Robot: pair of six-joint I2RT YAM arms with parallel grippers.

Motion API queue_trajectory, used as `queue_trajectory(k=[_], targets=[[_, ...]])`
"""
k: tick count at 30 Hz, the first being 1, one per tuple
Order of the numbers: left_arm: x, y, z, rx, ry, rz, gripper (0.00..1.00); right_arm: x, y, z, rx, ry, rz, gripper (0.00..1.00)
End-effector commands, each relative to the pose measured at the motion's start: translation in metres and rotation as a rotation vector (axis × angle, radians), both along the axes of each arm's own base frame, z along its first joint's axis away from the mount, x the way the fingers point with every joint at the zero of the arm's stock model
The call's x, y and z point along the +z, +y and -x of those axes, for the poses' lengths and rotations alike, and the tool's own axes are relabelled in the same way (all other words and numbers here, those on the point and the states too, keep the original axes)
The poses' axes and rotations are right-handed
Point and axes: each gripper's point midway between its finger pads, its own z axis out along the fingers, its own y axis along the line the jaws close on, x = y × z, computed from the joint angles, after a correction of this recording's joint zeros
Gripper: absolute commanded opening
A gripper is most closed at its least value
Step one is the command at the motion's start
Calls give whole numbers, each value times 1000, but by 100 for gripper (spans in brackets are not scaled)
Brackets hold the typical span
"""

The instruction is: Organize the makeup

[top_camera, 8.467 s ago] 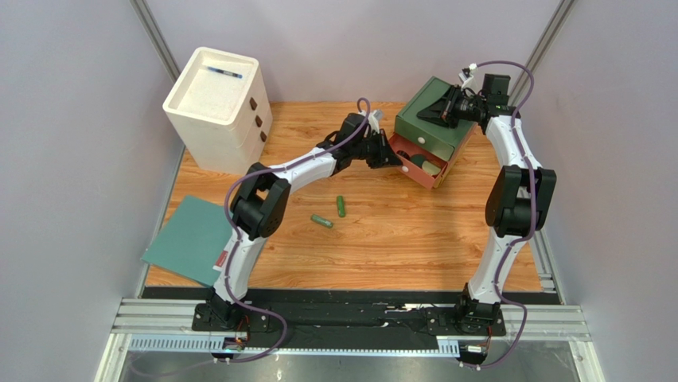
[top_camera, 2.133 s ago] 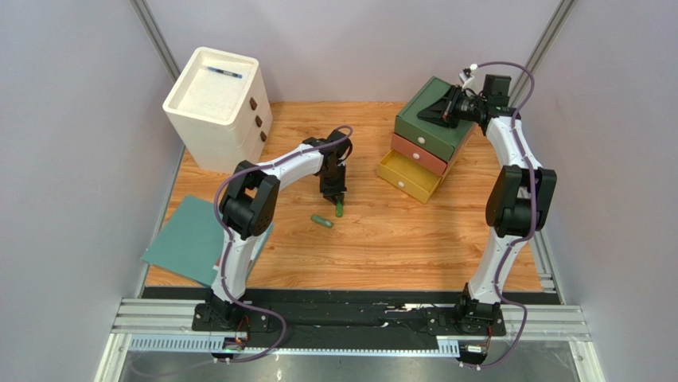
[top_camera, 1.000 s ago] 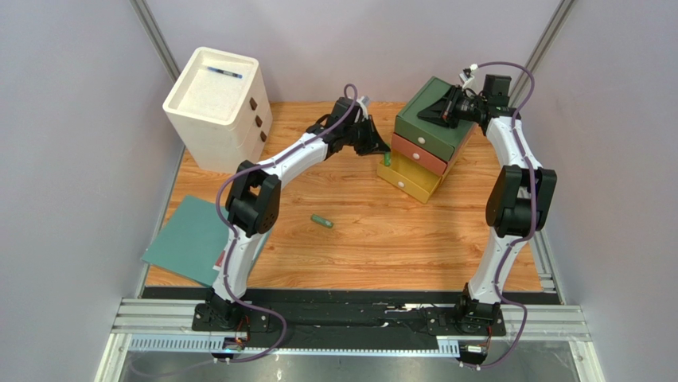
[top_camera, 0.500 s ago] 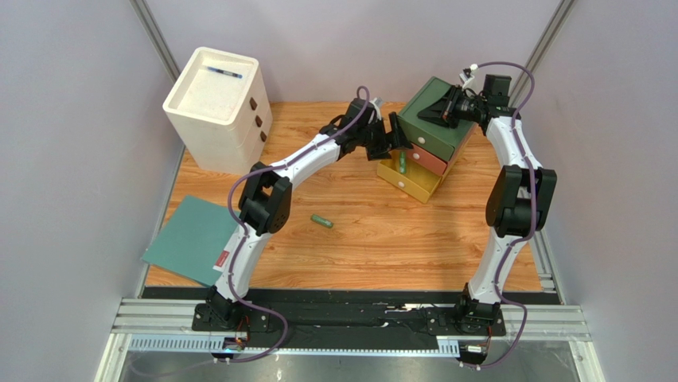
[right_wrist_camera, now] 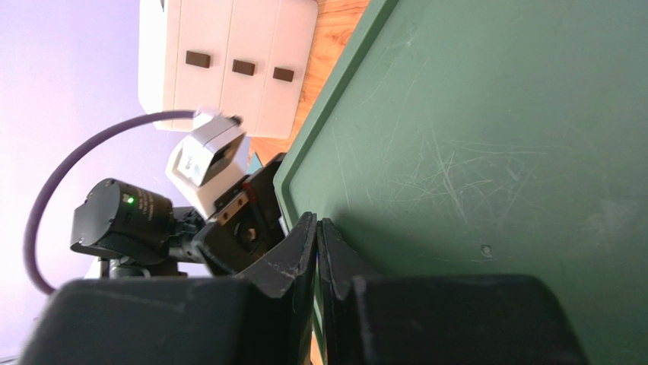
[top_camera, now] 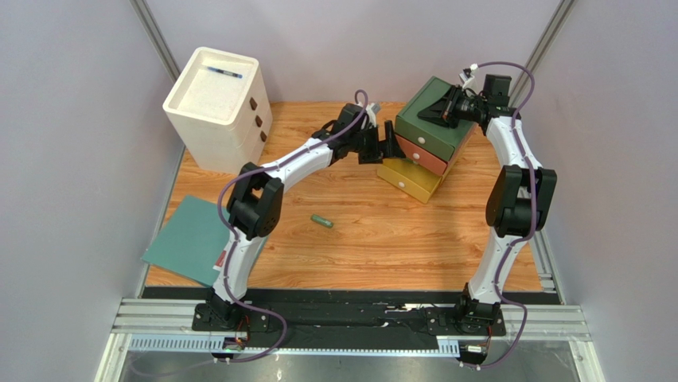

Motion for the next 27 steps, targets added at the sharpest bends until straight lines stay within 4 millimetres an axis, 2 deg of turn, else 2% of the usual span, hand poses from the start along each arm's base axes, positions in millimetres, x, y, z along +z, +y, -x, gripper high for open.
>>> queue_trajectory(k=[1,6,8,9,11,12,13,14,15,17,19,24,27], targets=[[80,26,9,-98,-362,-23,100,-194,-20,50,-69,521,148,11],[35,78,30,-225,-390,-359,100,-194,-20,51,-69,522,146,11],[27,99,38,-234,-386,-454,100,-195,-20,51,-69,522,146,11],[13,110,44,-254,-374,-504,100,-195,-20,51,-69,521,148,11],[11,129,51,-249,-380,-572,98,-195,-20,52,-70,523,149,11],[-2,137,59,-278,-370,-605,95,-196,-20,52,-70,524,149,11],[1,145,63,-272,-379,-626,93,-196,-20,53,-70,528,150,11],[-3,150,67,-276,-372,-637,90,-197,-20,53,-69,527,150,11],[-14,157,76,-304,-354,-659,86,-197,-20,53,-70,528,152,11],[-19,165,88,-322,-328,-670,68,-197,-20,53,-70,528,152,11],[-31,173,101,-347,-287,-689,54,-198,-20,53,-70,531,151,11],[-59,190,122,-410,-216,-744,51,-199,-20,54,-68,534,154,11],[-77,202,132,-496,-190,-837,53,-200,-21,55,-69,535,157,11]])
